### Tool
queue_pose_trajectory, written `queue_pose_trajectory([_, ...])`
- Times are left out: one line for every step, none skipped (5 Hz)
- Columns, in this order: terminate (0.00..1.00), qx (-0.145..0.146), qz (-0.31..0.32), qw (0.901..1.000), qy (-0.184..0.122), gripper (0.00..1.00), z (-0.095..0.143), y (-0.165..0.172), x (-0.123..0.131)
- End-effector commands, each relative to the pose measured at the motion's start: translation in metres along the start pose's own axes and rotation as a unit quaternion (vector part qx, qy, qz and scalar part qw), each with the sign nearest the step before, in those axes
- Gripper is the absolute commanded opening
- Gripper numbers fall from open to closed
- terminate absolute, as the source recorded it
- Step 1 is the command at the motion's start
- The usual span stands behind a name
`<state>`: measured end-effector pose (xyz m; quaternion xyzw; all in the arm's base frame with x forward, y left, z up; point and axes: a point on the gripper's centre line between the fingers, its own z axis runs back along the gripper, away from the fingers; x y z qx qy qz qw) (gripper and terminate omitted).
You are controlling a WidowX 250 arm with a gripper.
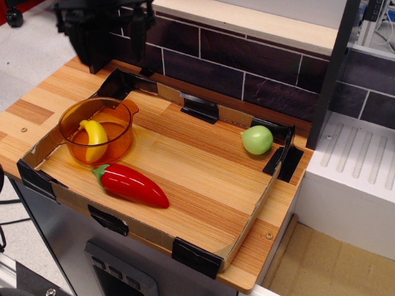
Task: Put banana in pot
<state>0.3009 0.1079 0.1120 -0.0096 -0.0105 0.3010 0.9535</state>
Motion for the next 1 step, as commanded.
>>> queue_pose_trajectory([1.0,-0.01,0.0,0.9993,-0.036,1.0,0.0267,0.0015,0.0041])
